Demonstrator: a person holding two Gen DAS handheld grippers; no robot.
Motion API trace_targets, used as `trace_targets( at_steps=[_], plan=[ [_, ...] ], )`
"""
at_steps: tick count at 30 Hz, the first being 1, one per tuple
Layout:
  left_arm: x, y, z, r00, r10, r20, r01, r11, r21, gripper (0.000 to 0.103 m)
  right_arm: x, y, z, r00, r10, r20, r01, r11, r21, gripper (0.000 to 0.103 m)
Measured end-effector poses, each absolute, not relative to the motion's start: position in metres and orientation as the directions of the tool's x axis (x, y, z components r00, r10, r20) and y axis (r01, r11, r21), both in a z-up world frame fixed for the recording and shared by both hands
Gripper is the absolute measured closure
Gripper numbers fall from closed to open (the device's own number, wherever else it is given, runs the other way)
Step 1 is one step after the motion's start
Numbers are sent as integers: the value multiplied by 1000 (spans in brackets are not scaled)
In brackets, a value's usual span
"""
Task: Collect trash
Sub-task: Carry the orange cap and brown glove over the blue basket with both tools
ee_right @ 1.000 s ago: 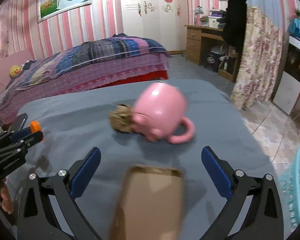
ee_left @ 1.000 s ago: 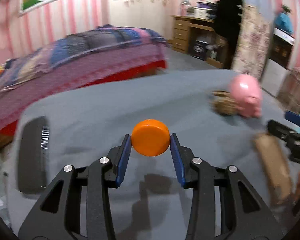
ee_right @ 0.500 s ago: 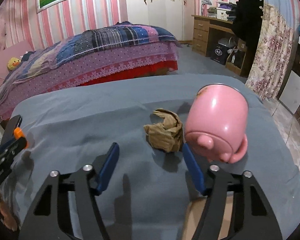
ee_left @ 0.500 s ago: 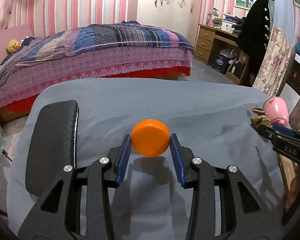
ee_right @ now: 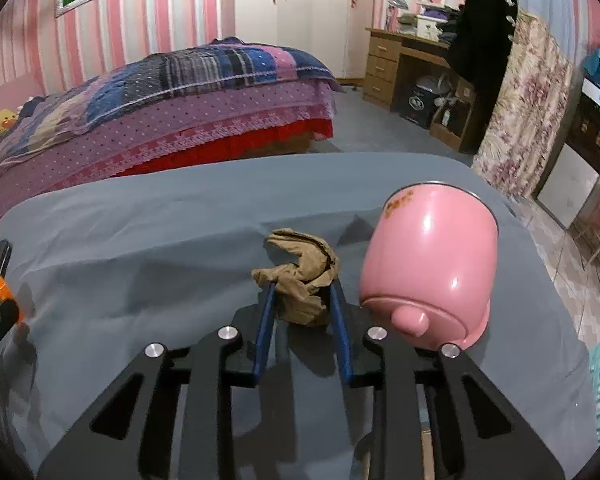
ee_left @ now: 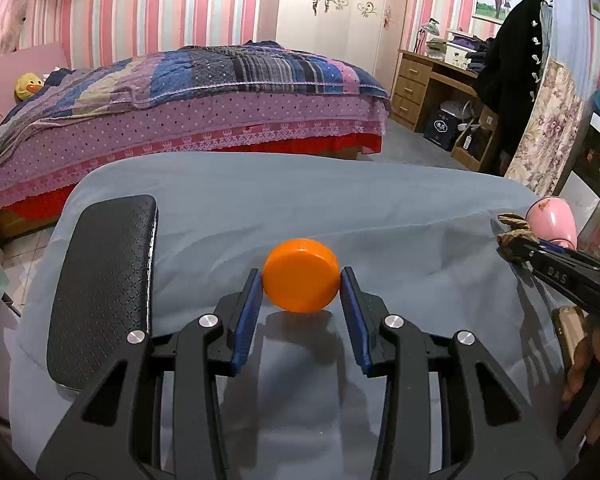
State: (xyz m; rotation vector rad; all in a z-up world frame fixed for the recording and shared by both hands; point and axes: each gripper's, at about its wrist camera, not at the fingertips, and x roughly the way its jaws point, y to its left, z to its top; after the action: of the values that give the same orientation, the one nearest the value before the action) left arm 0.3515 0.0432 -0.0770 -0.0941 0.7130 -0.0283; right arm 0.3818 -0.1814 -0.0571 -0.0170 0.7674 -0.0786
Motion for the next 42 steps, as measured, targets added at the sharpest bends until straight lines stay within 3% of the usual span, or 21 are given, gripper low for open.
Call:
trace_targets(
  at_steps=[10, 19, 28, 42],
  plan=[
    [346, 32, -78, 764, -37, -644, 6, 999, -49, 64, 325, -183, -45, 766, 57, -640, -98, 995, -29, 77],
    [326, 2, -70, 755, -31, -655, 32, 999, -10, 64, 276, -218, -29, 770, 58, -635, -117, 992, -52, 77],
    [281, -91, -30, 774, -165, -611, 186, 982, -29, 64, 209, -314, 2, 801, 20, -599, -21, 1000, 7, 77],
    [228, -279, -8, 715, -377, -589, 431, 901, -54, 64, 134, -465, 14, 803, -177, -569, 214, 977, -1, 77]
  ],
)
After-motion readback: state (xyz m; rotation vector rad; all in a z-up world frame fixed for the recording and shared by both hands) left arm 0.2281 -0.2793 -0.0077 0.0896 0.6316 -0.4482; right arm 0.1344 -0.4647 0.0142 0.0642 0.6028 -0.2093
